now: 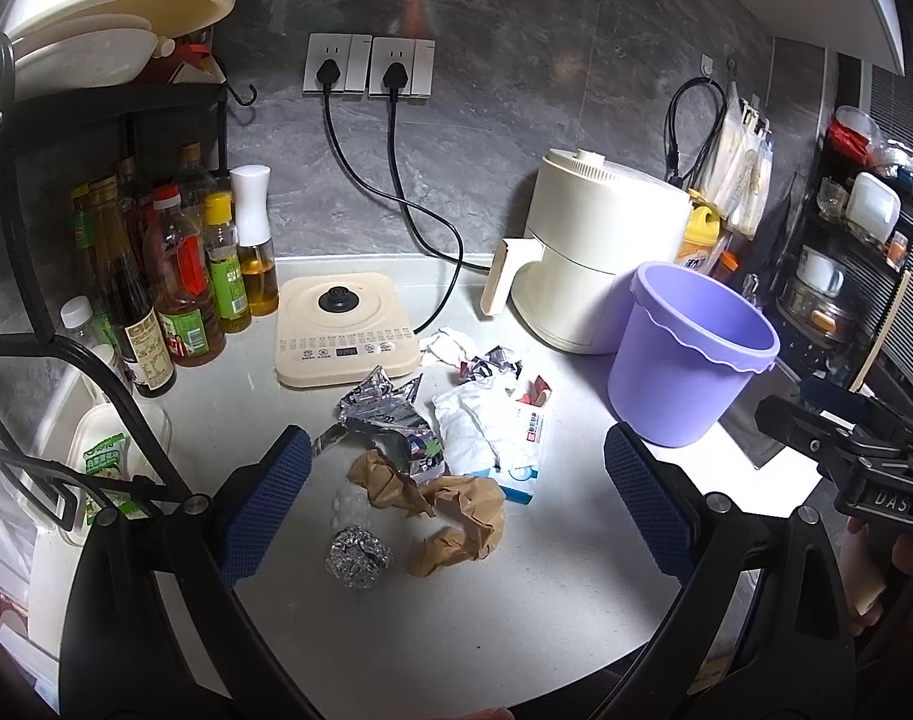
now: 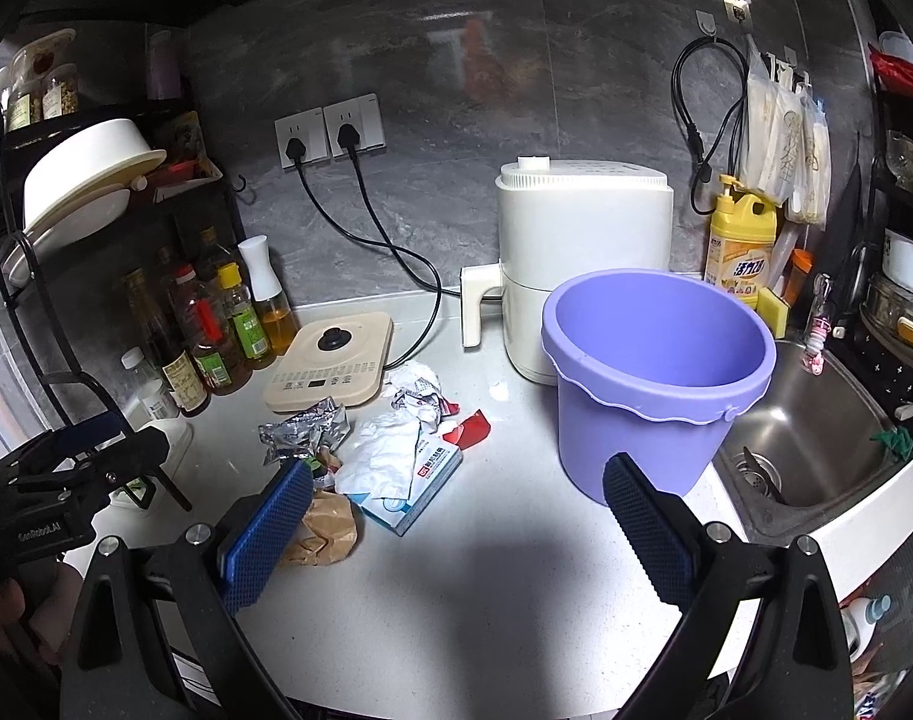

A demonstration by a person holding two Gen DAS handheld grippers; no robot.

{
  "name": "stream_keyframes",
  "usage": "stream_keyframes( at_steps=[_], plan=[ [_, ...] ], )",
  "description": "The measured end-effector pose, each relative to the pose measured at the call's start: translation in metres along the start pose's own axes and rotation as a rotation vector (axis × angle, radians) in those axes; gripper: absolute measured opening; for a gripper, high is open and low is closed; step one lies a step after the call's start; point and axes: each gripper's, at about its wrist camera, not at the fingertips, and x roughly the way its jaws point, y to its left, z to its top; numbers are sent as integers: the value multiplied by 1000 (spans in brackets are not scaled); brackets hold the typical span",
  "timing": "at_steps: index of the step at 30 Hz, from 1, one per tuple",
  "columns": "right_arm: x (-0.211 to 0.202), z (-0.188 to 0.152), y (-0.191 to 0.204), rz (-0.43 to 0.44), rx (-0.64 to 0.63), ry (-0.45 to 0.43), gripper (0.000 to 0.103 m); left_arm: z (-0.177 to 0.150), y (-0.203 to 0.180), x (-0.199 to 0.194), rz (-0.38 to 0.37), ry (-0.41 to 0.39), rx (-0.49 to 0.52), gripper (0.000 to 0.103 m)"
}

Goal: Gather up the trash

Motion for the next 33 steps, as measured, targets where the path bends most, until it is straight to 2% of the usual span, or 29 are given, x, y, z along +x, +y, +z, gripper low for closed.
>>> stream_keyframes(
  at_steps=[33],
  plan=[
    [2, 3, 6, 1, 5, 18, 95, 1, 1, -5, -13, 2, 13, 97]
  ],
)
